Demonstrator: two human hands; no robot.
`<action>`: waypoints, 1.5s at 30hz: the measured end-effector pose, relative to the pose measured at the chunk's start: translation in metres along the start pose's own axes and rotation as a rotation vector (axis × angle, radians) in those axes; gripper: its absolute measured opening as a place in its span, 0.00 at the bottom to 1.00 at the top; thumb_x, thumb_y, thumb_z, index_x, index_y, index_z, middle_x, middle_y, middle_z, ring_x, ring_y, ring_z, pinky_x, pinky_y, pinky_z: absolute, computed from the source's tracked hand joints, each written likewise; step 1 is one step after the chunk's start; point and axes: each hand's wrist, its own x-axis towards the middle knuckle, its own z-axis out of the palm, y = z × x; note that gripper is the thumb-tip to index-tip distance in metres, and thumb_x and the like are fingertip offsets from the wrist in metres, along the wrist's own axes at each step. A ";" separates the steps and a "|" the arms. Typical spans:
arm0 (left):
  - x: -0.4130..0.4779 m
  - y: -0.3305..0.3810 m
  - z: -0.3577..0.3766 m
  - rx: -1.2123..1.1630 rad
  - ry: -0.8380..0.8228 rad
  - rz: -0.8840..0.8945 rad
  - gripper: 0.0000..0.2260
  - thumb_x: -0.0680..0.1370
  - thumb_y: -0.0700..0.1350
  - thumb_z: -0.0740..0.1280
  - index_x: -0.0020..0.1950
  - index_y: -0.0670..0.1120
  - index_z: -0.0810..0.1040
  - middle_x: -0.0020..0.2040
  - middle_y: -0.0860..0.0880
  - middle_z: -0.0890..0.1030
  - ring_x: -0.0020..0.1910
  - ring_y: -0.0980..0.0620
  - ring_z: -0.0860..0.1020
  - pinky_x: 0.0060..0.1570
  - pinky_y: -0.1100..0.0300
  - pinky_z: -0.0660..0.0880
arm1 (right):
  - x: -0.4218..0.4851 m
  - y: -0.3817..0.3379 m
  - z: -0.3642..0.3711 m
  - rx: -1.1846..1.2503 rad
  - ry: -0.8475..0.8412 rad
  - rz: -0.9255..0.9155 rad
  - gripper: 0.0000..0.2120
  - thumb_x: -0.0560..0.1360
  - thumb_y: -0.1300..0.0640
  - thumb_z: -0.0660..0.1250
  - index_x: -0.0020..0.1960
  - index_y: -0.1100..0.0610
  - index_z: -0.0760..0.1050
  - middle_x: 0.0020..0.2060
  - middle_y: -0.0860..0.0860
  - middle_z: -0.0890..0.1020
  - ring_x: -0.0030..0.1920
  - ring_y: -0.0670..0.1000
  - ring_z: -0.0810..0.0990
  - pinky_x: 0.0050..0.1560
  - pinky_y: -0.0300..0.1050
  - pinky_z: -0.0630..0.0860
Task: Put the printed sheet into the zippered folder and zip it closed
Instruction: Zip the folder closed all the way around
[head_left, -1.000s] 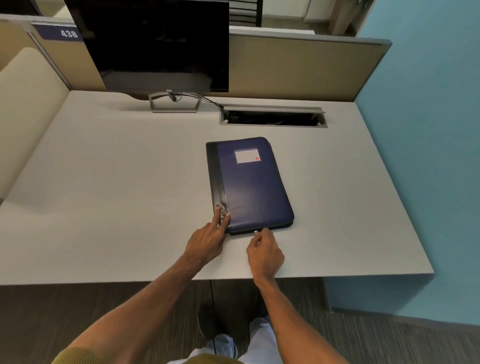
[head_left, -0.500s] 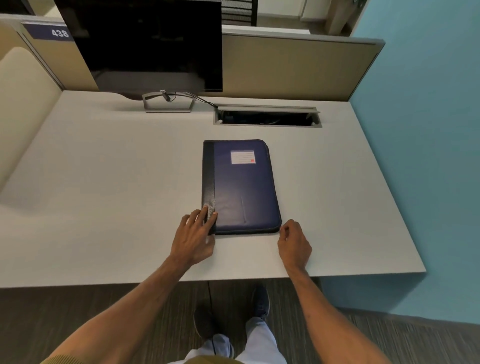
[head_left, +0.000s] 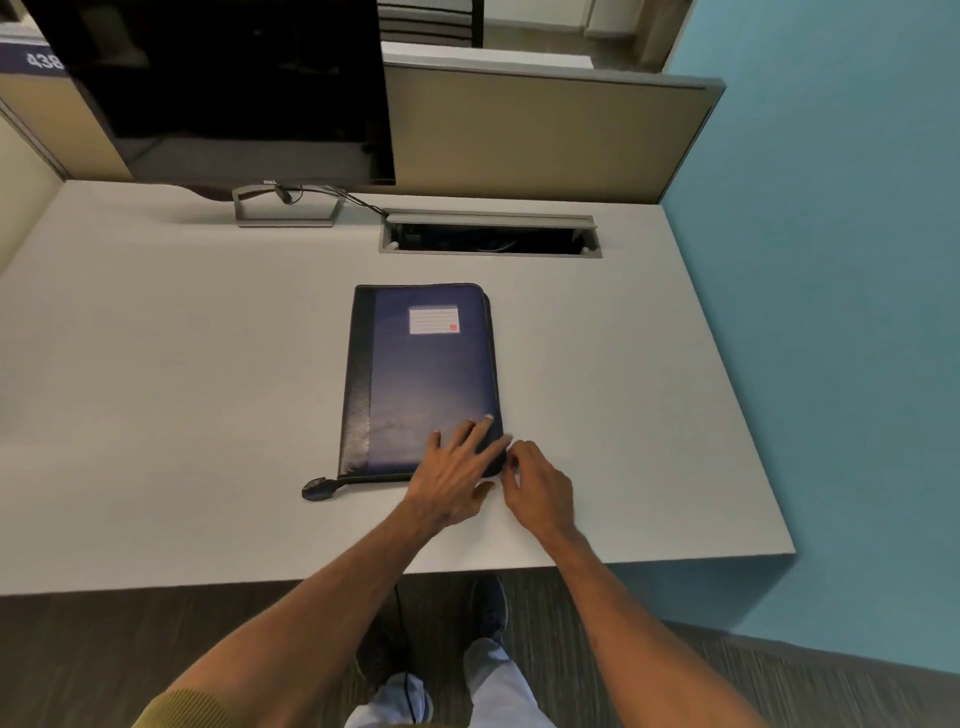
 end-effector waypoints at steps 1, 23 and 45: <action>0.006 0.005 -0.003 0.002 -0.018 -0.014 0.36 0.83 0.57 0.67 0.86 0.58 0.51 0.87 0.46 0.47 0.85 0.40 0.53 0.77 0.29 0.63 | 0.001 0.002 0.000 -0.010 0.002 -0.014 0.14 0.86 0.49 0.61 0.68 0.54 0.75 0.59 0.48 0.83 0.52 0.50 0.85 0.52 0.42 0.81; 0.027 0.011 -0.007 0.102 0.065 -0.055 0.20 0.84 0.51 0.65 0.73 0.44 0.72 0.66 0.44 0.76 0.58 0.45 0.77 0.37 0.56 0.72 | 0.055 0.023 -0.012 -0.120 -0.006 -0.151 0.15 0.88 0.43 0.54 0.62 0.51 0.74 0.54 0.46 0.84 0.48 0.52 0.86 0.43 0.41 0.75; 0.005 -0.017 -0.019 0.210 0.405 -0.060 0.14 0.75 0.47 0.78 0.57 0.44 0.81 0.48 0.48 0.81 0.43 0.51 0.80 0.30 0.60 0.77 | 0.093 0.000 -0.011 0.072 0.000 -0.235 0.09 0.86 0.48 0.61 0.59 0.52 0.76 0.48 0.48 0.88 0.48 0.54 0.87 0.46 0.47 0.80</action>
